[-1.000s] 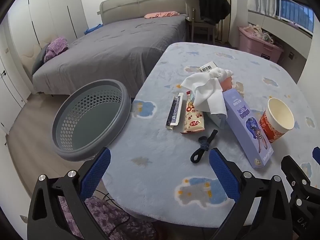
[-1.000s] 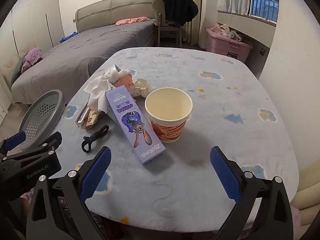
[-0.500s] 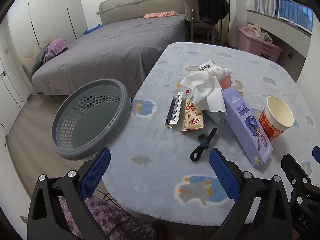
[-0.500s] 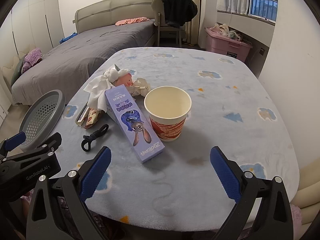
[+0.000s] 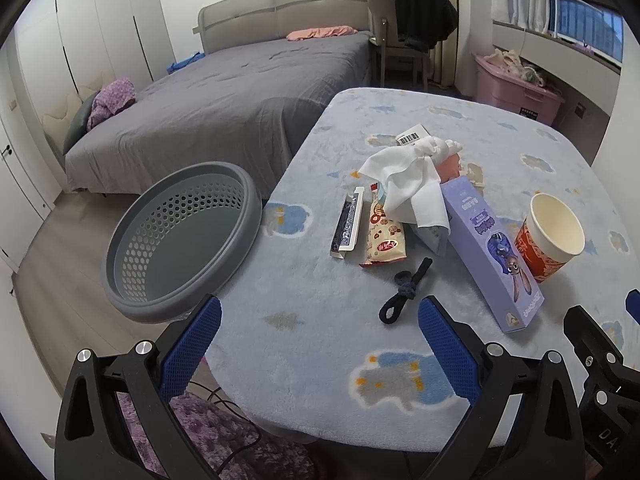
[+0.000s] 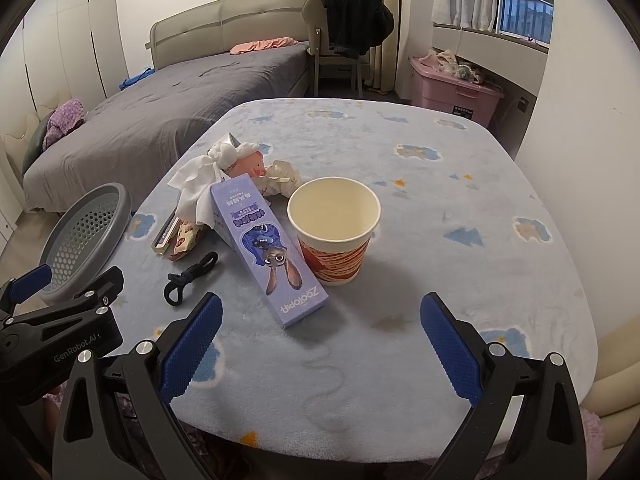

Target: Collect trash

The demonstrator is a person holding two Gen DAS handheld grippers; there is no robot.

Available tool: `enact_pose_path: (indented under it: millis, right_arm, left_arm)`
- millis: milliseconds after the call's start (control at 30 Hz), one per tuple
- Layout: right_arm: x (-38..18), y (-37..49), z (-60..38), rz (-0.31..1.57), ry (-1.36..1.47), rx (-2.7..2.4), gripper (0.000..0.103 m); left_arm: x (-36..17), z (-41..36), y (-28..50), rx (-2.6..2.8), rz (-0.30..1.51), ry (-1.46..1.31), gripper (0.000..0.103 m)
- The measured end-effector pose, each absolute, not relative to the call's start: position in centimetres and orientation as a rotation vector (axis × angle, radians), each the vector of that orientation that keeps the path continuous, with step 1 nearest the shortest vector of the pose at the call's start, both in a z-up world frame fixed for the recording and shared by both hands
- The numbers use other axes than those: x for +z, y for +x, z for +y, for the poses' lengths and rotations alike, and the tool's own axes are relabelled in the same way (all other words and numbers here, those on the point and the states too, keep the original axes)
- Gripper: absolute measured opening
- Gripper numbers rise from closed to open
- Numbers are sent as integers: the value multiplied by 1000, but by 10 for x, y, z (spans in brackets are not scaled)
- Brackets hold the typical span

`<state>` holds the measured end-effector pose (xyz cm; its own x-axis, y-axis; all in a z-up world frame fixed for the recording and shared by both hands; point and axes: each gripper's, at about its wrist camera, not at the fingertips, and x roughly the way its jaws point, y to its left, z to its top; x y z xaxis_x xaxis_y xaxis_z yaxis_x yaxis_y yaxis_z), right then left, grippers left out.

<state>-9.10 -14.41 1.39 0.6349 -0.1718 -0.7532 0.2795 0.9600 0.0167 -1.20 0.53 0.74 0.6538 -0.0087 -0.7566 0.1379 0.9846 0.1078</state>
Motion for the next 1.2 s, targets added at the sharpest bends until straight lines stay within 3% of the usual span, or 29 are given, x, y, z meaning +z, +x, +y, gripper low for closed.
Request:
enact_pose_path:
  millis: [1200]
  right_arm:
    - [14,-91,-145,841,141,-258,95]
  left_arm:
    - [12,3,-15,-87,845,164,97]
